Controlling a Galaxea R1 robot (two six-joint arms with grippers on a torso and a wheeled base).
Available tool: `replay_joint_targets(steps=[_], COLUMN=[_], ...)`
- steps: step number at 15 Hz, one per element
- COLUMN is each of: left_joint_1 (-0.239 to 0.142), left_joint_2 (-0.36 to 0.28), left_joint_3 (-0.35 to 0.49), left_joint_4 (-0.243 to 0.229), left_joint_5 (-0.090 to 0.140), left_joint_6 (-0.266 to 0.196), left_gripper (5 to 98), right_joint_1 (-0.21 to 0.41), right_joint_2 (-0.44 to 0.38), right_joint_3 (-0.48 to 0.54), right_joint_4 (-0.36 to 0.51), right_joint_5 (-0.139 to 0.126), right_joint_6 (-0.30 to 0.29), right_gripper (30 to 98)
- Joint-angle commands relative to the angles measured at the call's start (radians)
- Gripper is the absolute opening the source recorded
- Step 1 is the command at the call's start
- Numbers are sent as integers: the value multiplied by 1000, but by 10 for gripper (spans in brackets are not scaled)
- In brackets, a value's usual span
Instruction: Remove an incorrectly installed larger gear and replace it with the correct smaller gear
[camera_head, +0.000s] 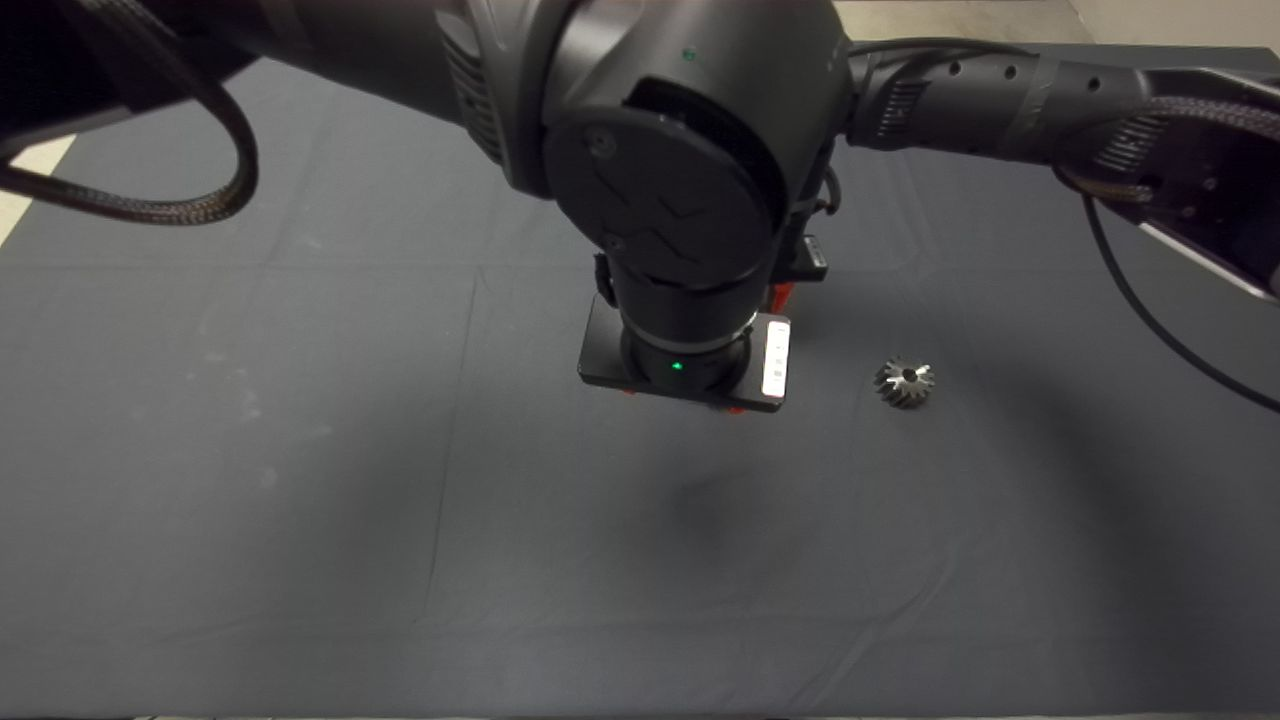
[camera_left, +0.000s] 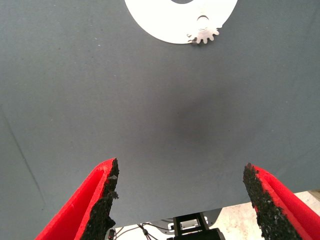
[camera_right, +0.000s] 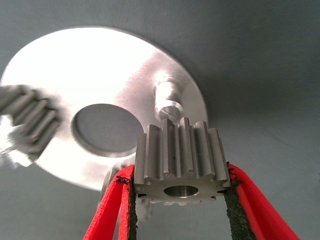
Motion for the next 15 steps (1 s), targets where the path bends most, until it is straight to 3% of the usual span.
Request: replay_joint_targets(steps=[1, 6, 10, 15], left_joint_1=[12, 12, 12, 10], left_joint_2=[6, 6, 6, 7], left_joint_3=[1, -2, -1, -4], left_joint_4=[8, 8, 8, 9], left_joint_5=[62, 60, 60, 60], left_joint_6=[2, 2, 2, 2], left_gripper=[635, 635, 635, 635], right_joint_1=[166, 156, 111, 111], right_joint_2=[17, 9, 3, 3], right_joint_3=[-2, -16, -16, -19], right_joint_4=[114, 121, 141, 138], right_joint_5=[-60, -60, -60, -60], right_joint_6=[1, 1, -4, -11], right_gripper=[356, 356, 354, 355])
